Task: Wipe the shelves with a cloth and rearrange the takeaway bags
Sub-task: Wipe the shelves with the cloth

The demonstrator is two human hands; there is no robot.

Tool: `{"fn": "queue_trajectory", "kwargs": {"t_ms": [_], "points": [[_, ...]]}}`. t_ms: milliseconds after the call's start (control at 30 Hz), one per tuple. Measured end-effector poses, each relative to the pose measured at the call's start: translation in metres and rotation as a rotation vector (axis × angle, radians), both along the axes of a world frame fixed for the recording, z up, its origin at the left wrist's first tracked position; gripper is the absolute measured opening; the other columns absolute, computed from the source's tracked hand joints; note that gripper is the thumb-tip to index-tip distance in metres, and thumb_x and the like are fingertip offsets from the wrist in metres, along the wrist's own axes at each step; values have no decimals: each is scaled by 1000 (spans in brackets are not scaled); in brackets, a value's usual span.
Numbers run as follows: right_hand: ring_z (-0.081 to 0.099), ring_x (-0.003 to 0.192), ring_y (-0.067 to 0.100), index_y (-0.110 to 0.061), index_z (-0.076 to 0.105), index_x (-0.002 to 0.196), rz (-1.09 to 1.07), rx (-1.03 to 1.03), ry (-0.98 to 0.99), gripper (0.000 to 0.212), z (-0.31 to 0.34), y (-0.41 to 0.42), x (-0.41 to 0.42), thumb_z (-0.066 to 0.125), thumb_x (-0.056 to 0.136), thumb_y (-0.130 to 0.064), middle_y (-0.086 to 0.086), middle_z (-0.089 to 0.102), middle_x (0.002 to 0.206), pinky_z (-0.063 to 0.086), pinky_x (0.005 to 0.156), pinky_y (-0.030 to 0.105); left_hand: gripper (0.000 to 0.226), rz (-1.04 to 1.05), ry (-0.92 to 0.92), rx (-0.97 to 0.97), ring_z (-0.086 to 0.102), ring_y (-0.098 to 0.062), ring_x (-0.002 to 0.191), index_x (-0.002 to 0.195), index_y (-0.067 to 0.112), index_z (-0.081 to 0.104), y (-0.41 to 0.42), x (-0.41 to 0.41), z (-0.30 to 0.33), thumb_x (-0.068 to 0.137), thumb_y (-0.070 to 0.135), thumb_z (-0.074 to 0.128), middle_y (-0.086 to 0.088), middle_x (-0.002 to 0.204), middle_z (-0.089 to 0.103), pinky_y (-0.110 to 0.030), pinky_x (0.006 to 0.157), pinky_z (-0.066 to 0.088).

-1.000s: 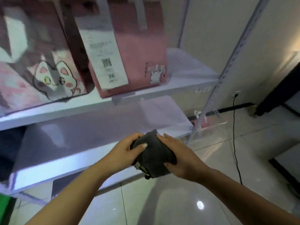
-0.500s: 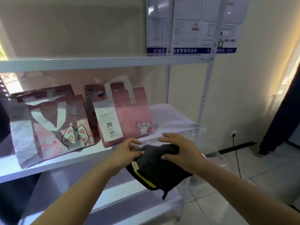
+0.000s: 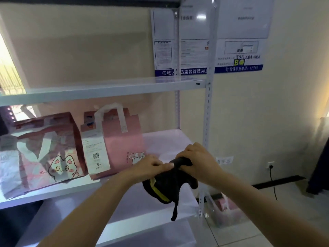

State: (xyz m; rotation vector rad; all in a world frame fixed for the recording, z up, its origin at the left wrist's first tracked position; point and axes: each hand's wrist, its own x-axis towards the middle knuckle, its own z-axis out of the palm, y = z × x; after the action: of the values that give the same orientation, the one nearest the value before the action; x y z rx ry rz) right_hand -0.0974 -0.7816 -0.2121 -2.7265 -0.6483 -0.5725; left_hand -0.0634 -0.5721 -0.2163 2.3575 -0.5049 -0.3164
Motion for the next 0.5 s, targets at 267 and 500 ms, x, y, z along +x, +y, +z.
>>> {"fn": "queue_trajectory", "kwargs": {"t_ms": [267,500], "points": [[56,85,15,-22,62,96,26,287,191,16,-16,-36,50,65,84,-32,-1,56,95,47,79,28,39,72,-142,50,60,-13,79,88,23,60,-50,18,-35,66,52,73,5,87,60,-29,66,49],[55,97,17,-25,61,111,24,307,273,29,-27,-51,102,69,84,-27,0,52,107,39,85,20,15,188,-91,-26,62,-19,80,94,22,54,-50,60,-43,81,17,59,0,83,62,-37,70,51]]}}
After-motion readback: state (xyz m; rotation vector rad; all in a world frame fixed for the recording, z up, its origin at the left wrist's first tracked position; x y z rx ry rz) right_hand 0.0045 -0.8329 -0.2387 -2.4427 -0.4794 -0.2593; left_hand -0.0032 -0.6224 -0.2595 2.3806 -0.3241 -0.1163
